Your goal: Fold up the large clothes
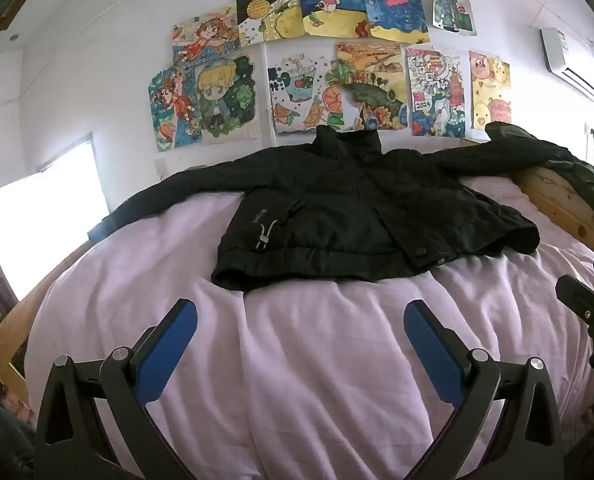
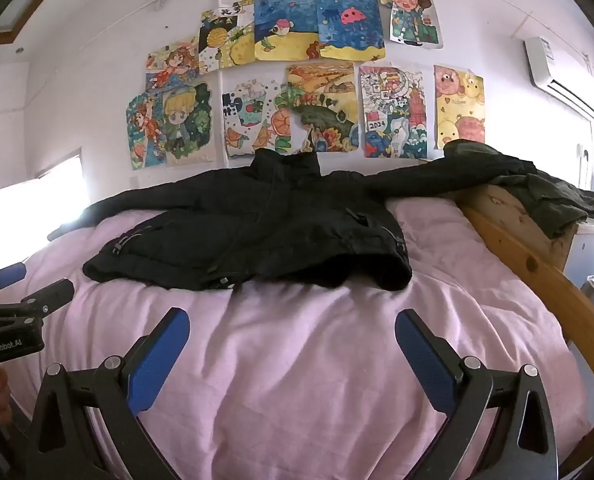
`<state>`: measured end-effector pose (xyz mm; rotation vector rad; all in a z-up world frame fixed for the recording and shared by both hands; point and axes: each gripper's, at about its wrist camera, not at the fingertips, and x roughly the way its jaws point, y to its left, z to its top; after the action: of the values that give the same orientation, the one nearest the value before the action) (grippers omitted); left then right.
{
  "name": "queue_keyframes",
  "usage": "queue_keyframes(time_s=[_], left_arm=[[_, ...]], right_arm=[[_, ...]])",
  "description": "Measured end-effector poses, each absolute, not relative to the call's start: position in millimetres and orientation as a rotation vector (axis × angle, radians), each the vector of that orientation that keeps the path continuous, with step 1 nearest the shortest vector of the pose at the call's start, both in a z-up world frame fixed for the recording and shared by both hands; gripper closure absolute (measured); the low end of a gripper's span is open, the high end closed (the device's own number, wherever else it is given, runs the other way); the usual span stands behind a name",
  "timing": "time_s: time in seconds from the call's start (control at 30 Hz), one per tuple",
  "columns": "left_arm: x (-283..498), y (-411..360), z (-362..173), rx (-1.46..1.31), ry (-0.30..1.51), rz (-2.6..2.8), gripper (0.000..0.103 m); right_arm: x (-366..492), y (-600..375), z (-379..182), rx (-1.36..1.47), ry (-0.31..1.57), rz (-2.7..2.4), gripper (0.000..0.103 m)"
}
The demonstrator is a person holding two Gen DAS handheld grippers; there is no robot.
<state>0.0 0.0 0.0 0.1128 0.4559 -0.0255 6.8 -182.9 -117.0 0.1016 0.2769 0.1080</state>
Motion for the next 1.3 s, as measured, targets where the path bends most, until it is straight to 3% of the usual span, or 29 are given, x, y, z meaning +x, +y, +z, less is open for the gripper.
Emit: queue_keyframes(time_s=[1.3], left_arm=[[0.0, 0.4, 0.1, 0.112, 0.465, -0.025, 0.001]], right_arm=[[7.5, -184.2, -120.9, 0.109, 0.283, 0.099, 0.000]])
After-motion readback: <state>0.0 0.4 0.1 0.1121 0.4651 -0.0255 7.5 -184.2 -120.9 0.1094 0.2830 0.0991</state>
